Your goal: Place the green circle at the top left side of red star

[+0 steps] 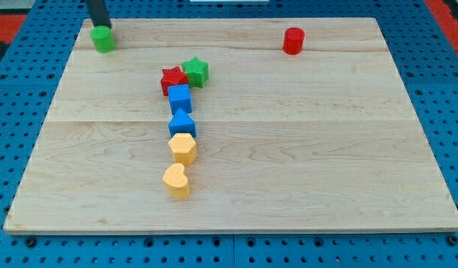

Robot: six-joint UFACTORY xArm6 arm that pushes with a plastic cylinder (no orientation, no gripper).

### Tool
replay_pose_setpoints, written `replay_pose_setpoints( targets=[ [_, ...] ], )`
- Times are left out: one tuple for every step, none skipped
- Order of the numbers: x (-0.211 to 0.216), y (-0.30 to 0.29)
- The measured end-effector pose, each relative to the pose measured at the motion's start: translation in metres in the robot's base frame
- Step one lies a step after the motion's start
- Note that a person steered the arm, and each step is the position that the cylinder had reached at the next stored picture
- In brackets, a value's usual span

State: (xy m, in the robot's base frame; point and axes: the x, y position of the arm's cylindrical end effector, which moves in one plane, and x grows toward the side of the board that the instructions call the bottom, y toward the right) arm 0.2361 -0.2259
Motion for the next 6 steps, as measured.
replay_pose_setpoints(
  targets=[
    [0.061, 0.009],
    [0.063, 0.0],
    [0.085, -0.043],
    [0.103, -0.05],
    [0.107, -0.008],
    [0.104, 0.063]
  ],
)
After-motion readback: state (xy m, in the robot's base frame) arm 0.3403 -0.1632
